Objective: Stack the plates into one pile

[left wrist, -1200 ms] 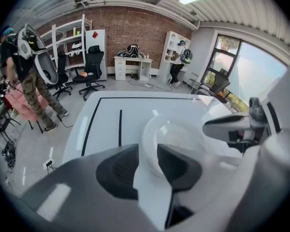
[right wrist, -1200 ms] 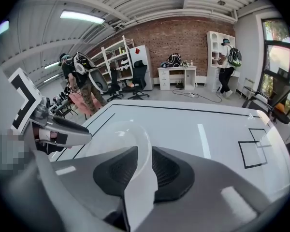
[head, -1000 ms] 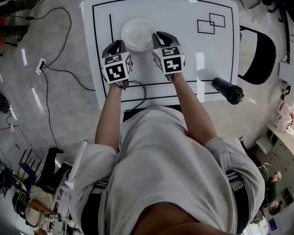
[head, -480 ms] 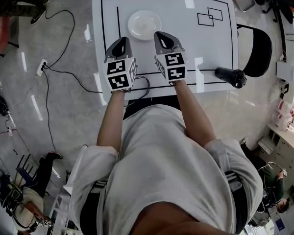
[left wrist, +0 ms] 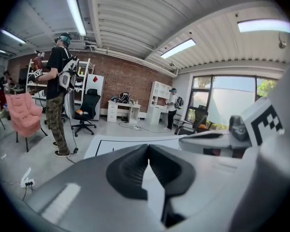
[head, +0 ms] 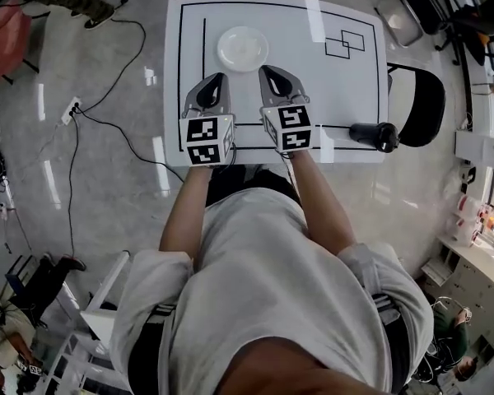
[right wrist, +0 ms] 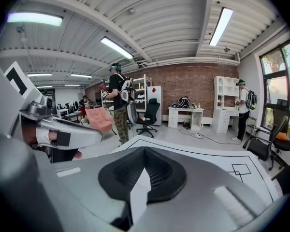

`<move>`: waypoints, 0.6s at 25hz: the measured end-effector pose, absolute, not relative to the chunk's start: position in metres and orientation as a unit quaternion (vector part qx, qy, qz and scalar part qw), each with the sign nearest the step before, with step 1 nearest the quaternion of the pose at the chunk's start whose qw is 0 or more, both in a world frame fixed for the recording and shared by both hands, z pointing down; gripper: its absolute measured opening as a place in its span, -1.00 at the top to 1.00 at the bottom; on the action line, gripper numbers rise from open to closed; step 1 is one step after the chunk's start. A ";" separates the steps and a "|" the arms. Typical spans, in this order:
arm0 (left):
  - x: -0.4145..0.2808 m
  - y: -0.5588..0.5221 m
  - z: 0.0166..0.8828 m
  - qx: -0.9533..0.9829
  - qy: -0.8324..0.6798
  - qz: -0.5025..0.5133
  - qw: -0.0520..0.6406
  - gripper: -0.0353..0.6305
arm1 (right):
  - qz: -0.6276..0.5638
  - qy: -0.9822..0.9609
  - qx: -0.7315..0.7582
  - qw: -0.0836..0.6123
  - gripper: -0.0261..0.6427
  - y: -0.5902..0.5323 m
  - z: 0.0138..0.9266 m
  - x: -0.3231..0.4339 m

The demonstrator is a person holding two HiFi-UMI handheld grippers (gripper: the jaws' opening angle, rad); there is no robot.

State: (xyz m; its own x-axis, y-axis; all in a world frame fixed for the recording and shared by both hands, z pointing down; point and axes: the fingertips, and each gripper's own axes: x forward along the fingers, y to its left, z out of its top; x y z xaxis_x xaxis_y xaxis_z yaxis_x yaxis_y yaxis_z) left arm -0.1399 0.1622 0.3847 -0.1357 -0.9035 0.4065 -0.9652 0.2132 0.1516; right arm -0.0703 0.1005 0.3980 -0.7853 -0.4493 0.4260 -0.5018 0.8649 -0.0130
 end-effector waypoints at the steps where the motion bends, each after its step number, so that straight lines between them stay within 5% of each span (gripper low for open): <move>1: -0.135 0.165 0.379 0.622 -0.754 0.070 0.201 0.88 | 0.058 -0.946 0.250 0.199 0.93 0.102 0.391 -0.067; 15: -0.036 0.216 0.296 0.596 -0.800 0.025 0.059 0.89 | -0.012 -0.973 0.225 0.049 0.93 0.152 0.281 0.039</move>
